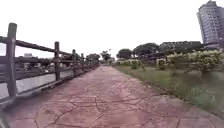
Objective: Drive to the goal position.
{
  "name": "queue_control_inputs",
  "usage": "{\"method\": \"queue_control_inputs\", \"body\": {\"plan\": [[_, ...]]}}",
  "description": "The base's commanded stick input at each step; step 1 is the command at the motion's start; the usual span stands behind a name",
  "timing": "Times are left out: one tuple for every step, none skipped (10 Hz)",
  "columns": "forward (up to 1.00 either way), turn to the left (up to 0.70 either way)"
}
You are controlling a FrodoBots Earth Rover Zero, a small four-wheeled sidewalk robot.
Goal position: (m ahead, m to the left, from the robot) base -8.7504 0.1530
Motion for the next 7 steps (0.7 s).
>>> {"method": "queue_control_inputs", "body": {"plan": [[1.00, 0.13], [1.00, 0.00], [1.00, 0.00], [1.00, 0.00], [1.00, 0.00], [1.00, 0.00], [1.00, 0.00]]}}
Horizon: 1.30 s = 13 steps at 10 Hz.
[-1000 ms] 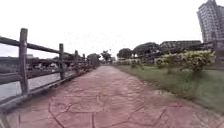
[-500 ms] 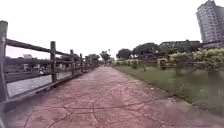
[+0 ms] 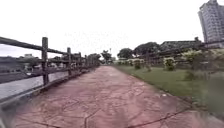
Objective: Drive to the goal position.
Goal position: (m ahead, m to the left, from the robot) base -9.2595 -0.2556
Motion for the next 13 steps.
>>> {"method": "queue_control_inputs", "body": {"plan": [[1.00, 0.00], [1.00, 0.00], [1.00, 0.00], [1.00, 0.00], [1.00, 0.00], [1.00, 0.00], [1.00, 0.00], [1.00, 0.00], [1.00, 0.00], [1.00, 0.00], [1.00, 0.00], [1.00, 0.03], [1.00, 0.09]]}}
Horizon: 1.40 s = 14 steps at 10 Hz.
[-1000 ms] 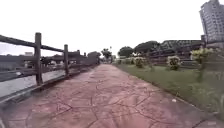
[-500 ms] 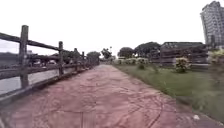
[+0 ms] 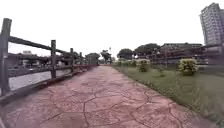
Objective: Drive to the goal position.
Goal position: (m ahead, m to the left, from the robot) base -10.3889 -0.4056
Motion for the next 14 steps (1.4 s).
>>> {"method": "queue_control_inputs", "body": {"plan": [[1.00, 0.09], [1.00, 0.08], [1.00, 0.08], [1.00, 0.00], [1.00, 0.00], [1.00, 0.00], [1.00, 0.00], [1.00, 0.00], [1.00, 0.00], [1.00, 0.00], [1.00, 0.00], [1.00, 0.00], [1.00, 0.00], [1.00, 0.00]]}}
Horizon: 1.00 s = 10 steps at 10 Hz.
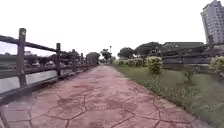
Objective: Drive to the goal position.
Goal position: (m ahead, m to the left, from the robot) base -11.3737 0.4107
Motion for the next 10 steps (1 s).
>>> {"method": "queue_control_inputs", "body": {"plan": [[1.00, 0.00], [1.00, 0.00], [1.00, 0.00], [1.00, 0.00], [1.00, 0.00], [1.00, 0.00], [1.00, 0.00], [1.00, 0.00], [1.00, 0.00], [1.00, 0.16]]}}
